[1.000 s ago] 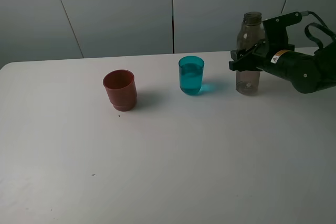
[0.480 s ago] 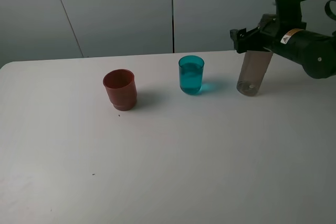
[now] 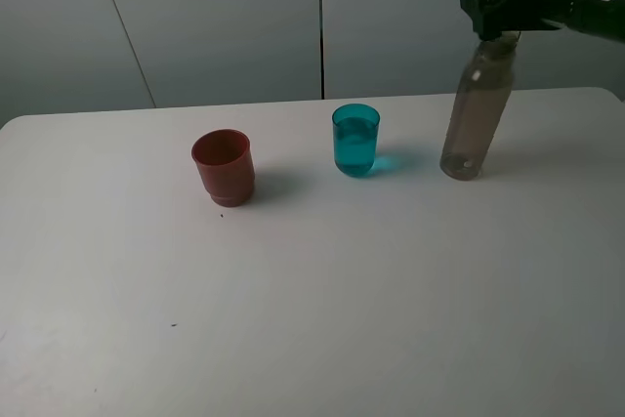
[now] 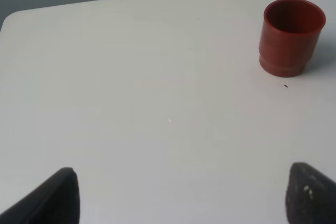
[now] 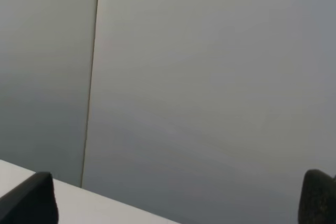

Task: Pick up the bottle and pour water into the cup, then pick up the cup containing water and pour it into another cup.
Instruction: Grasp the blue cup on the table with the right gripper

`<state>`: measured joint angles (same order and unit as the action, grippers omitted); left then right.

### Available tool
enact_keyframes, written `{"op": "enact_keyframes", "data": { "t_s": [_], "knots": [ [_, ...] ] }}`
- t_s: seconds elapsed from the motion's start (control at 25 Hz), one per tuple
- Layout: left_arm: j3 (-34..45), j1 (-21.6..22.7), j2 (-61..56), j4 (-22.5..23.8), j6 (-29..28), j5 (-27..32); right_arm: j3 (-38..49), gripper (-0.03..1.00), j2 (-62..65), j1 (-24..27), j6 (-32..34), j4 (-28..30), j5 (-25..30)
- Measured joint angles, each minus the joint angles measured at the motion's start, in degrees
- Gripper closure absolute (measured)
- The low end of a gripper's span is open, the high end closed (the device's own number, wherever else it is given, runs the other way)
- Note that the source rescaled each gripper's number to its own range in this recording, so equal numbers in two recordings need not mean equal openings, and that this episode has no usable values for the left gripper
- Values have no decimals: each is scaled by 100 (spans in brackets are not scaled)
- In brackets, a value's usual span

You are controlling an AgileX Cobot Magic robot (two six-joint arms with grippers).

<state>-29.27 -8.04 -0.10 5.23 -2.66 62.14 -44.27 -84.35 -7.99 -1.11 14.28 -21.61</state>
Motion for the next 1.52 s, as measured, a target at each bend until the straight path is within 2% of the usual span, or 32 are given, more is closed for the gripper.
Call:
{"op": "enact_keyframes", "data": {
  "t_s": [0.12, 0.24, 0.32, 0.4, 0.52, 0.56, 0.6, 0.68, 0.76, 0.88, 1.08, 1.2, 1.52],
  "knots": [
    [0, 0, 0, 0, 0, 0, 0, -2, 362, -223, 460, 464, 645],
    [0, 0, 0, 0, 0, 0, 0, -2, 493, -553, 894, 638, 1113],
    [0, 0, 0, 0, 0, 0, 12, -2, 459, -861, 949, 533, 1193],
    [0, 0, 0, 0, 0, 0, 103, -2, 355, -1158, 764, 115, 1051],
    [0, 0, 0, 0, 0, 0, 300, -2, 4, -1613, 76, -683, 648],
    [0, 0, 0, 0, 0, 0, 442, -2, -315, -1893, -469, -1241, 351],
    [0, 0, 0, 0, 0, 0, 442, -2, -315, -1893, -469, -1241, 351],
    [0, 0, 0, 0, 0, 0, 524, -2, -674, -2029, -835, -1702, 107],
    [0, 0, 0, 0, 0, 0, 566, -2, -1074, -2055, -999, -1905, -103],
    [0, 0, 0, 0, 0, 0, 566, -2, -1618, -2066, -985, -1957, -480],
    [0, 0, 0, 0, 0, 0, 566, -3, -2464, -2066, -184, -1509, -1586],
    [0, 0, 0, 0, 0, 0, 566, -2, -2919, -2066, 111, -1487, -2211],
    [0, 0, 0, 0, 0, 0, 556, -2, -3458, -2066, -33, -1751, -2737]
  ]
}}
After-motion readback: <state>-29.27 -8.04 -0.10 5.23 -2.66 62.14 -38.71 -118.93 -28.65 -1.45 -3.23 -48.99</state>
